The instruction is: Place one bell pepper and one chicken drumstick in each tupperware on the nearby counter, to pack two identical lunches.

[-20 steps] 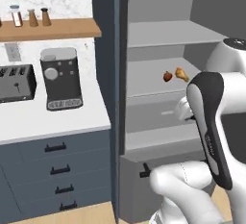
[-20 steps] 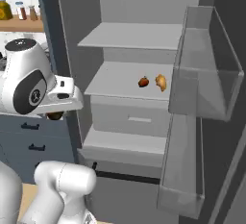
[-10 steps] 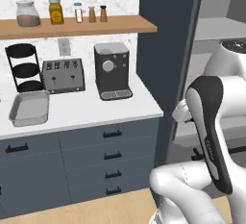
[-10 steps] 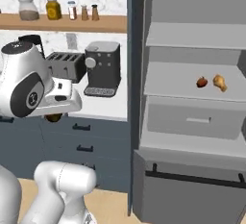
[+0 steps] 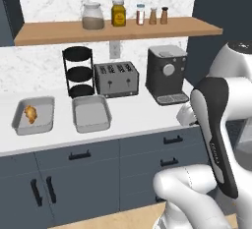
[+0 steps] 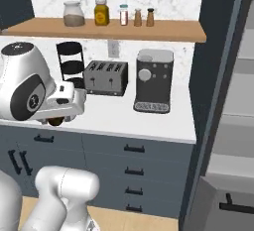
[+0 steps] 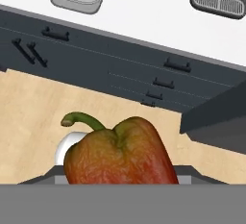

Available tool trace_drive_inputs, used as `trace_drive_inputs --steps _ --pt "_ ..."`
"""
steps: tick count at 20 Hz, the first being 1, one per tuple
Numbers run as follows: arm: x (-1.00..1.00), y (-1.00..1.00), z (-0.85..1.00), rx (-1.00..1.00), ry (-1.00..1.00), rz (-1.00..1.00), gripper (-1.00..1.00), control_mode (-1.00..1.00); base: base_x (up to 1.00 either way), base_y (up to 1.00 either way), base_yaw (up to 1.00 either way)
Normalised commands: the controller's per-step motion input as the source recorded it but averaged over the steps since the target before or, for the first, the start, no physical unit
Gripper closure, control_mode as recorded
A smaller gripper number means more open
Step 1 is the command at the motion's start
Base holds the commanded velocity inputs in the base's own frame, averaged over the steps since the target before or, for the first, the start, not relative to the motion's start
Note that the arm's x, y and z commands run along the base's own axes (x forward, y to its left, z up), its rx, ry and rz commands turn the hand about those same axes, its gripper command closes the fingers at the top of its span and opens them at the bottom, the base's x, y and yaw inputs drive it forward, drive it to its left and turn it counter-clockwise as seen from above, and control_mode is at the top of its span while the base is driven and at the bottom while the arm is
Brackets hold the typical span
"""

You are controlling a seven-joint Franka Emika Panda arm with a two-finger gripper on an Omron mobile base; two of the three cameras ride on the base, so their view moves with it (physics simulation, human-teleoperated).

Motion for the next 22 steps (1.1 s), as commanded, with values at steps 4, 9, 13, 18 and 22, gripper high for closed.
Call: trace_drive_inputs --steps 4,9,13,18,22 --pt "0.00 0.00 0.00 0.00 0.00 0.00 1.00 1.00 0.67 1.00 0.00" --pt "0.00 0.00 0.00 0.00 0.00 0.00 1.00 1.00 0.71 1.00 0.00" --pt "0.00 0.00 0.00 0.00 0.00 0.00 1.00 1.00 0.41 1.00 0.00" --pt "0.20 0.16 -0.18 0.00 0.00 0.01 1.00 -1.00 0.34 0.80 0.00" --pt "1.00 0.70 -0.97 0.00 0.01 0.04 1.00 -1.00 0.00 0.00 0.00"
